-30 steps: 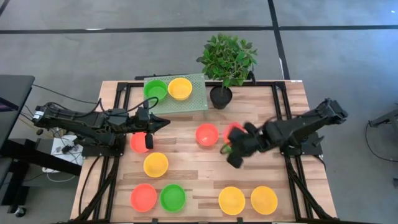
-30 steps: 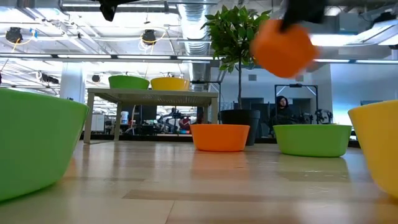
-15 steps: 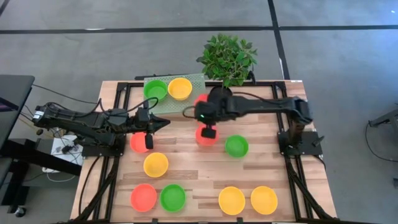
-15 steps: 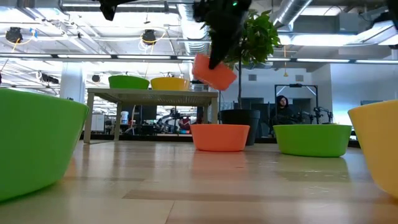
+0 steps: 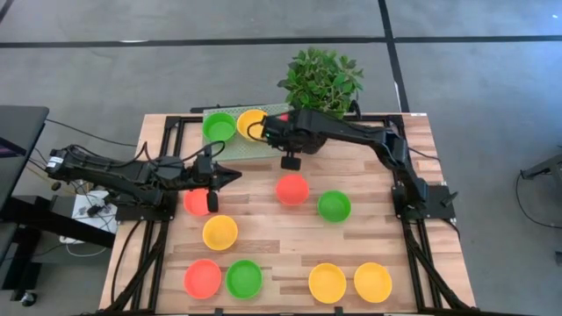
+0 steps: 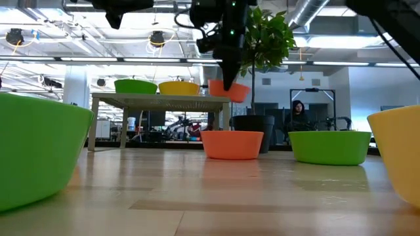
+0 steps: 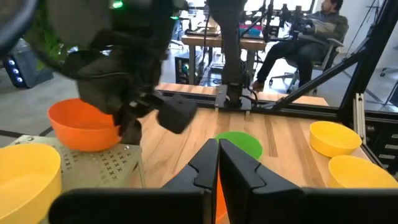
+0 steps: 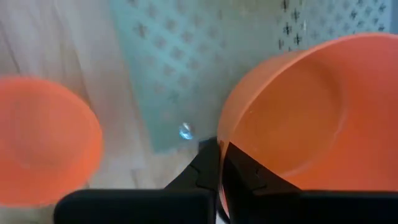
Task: Pick & Place Mini bowls
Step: Put the orange bowl on the shelf
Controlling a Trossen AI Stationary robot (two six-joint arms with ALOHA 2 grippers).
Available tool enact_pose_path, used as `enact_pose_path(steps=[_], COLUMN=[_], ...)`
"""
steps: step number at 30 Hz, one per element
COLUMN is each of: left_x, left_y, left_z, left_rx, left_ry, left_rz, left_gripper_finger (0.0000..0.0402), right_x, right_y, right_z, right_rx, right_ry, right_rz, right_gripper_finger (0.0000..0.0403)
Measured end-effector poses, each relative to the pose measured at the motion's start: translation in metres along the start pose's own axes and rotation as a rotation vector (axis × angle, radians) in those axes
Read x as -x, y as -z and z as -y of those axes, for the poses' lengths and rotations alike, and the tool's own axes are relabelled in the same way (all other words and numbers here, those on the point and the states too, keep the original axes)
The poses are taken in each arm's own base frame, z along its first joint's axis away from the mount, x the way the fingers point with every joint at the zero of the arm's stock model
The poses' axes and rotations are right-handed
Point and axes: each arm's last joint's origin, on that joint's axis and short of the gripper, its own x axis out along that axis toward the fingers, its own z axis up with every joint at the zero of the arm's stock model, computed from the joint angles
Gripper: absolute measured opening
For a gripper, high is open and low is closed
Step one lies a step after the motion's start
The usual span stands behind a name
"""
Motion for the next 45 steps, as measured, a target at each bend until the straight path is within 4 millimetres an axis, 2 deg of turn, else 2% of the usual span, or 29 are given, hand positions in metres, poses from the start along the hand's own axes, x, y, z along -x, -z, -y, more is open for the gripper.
enact_pose_path(steps=[7, 14, 25, 36, 41, 45], left_x=[-0.003, -0.003, -0.003, -0.003, -0.003, -0.003], left_y=[0.000, 0.000, 0.000, -0.001, -0.001, -0.001], left_z=[0.000, 0.001, 0.001, 0.001, 0.001, 0.001], left_rx=[-0.020, -0.019, -0.018, -0.018, -0.018, -0.017], left_ry=[-0.004, -0.004, -0.004, -0.004, -0.004, -0.004], left_rz=[0.004, 0.006, 0.011, 0.012, 0.012, 0.012], left_gripper_finger=[0.0014, 0.0014, 0.0014, 0.0014, 0.0014, 0.0014], right_x=[-0.004, 0.003, 0.001, 0.002, 0.004, 0.016], right_y=[-0.001, -0.005, -0.011, -0.013, -0.014, -0.014], right_z=[0.019, 0.018, 0.018, 0.019, 0.012, 0.005], right_rx=[0.059, 0.107, 0.112, 0.106, 0.118, 0.132], right_ry=[0.004, -0.078, -0.043, -0.037, -0.036, -0.027], right_rz=[0.018, 0.112, 0.149, 0.171, 0.178, 0.174], right_gripper_finger=[0.0005, 0.0006, 0.0007, 0.0070, 0.0087, 0.0093])
